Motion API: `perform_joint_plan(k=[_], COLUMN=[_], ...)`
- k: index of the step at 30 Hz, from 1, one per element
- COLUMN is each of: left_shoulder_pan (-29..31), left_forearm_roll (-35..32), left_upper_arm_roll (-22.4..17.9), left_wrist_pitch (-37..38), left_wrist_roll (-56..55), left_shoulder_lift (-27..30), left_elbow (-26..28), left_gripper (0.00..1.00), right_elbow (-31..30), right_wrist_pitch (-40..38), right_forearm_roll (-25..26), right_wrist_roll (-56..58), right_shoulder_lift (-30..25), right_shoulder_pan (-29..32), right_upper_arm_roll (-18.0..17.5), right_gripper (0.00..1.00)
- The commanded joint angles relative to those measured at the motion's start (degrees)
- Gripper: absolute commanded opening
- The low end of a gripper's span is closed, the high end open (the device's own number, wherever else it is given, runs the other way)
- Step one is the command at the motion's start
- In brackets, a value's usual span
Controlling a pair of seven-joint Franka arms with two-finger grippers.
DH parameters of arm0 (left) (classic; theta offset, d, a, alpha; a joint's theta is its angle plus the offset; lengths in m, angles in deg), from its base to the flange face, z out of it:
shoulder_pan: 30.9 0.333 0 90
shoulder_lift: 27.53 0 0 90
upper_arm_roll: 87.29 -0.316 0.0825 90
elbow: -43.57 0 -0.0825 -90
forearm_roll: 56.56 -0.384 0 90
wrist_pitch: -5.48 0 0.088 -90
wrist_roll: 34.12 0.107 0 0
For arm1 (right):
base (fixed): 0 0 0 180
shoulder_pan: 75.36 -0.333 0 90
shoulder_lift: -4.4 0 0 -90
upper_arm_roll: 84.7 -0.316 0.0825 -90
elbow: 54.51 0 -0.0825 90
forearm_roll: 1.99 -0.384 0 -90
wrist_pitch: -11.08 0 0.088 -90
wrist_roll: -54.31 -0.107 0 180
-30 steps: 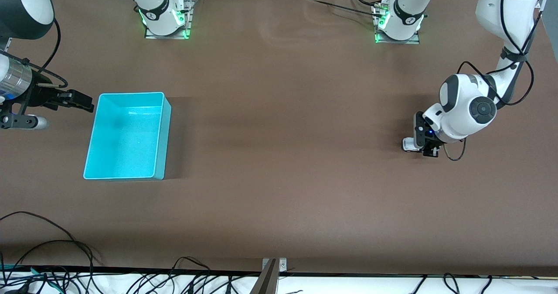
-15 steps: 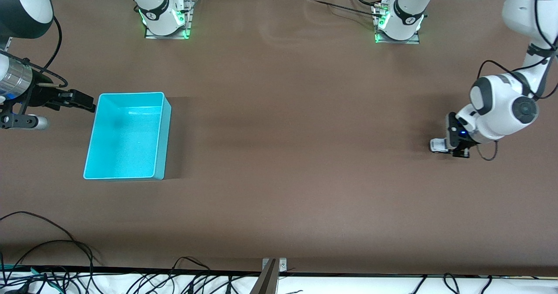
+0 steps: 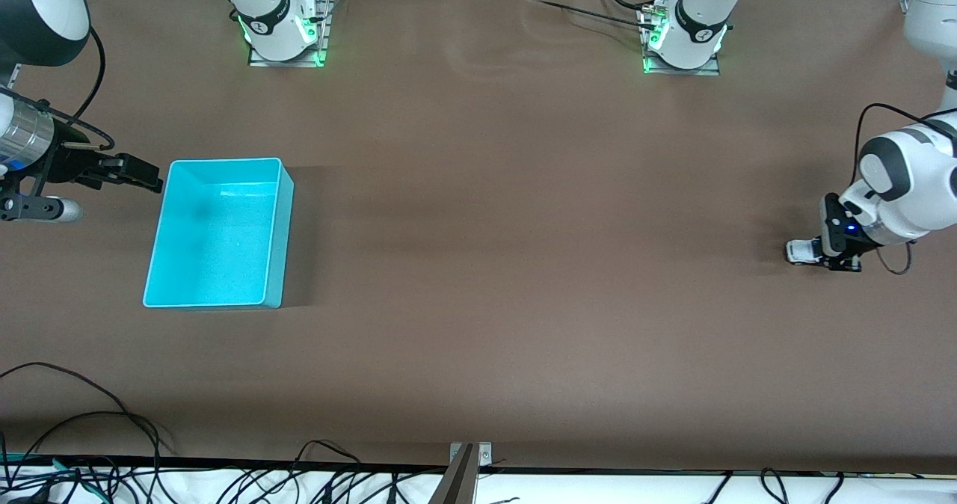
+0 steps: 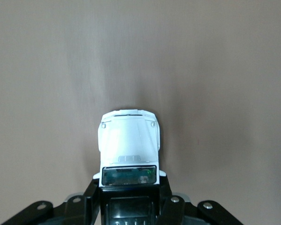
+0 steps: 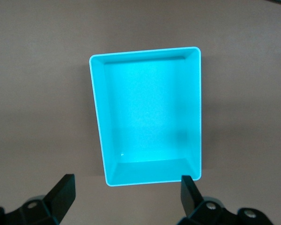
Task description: Wind and store white jeep toy
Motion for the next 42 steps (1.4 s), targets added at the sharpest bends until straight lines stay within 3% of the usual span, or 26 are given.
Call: perform_joint_plan(k=[1,15,18,20,21,24,28,42], left_shoulder_pan=[2.2,4.4,4.8,4.8,4.8,6.0,6.9,6.4], left_forearm_roll=[-1.7,-1.7,-1.7,-1.7,-1.7,-1.0,-0.9,-0.8], left_upper_arm_roll=[-0.6,-1.2,-1.2,-1.2,-1.1,-0.7,1.2,2.4], left_wrist_pitch=[-0.4,-0.2,-0.2,-0.2,-0.2,-0.3,0.6,15.1], left_wrist_roll=[3.3,4.9,5.0,5.0,5.1,6.0,6.6,4.4], left_shoulder_lift=[-5.9,-5.9,-5.8,-5.7,-5.7,-5.3,-4.1,-1.1], left_elbow=[-3.2,-4.2,-4.3,-4.5,-4.6,-4.8,-6.0,-13.1], left_gripper=[0.03,0.04,0.11,0.24,0.36,1.00,1.00,1.00], right_elbow=[-0.2,-0.2,-0.2,-0.2,-0.2,-0.2,-0.2,-0.2], right_wrist_pitch=[0.1,0.0,0.0,0.1,0.0,0.1,0.0,0.1], right_forearm_roll=[-1.0,-1.0,-1.0,-1.0,-1.0,-1.0,-1.0,-1.0], right_wrist_roll=[0.0,0.1,0.0,0.0,0.0,-0.2,-0.2,-0.2], right_shoulder_lift=[-0.7,-0.6,-0.7,-0.6,-0.6,-0.7,-0.7,-0.7], right_shoulder_pan=[0.1,0.1,0.1,0.1,0.1,0.1,0.0,-0.1], right_upper_arm_roll=[0.1,0.1,0.1,0.1,0.1,0.1,0.0,-0.2], right_gripper=[1.00,1.00,1.00,1.00,1.00,1.00,1.00,1.00])
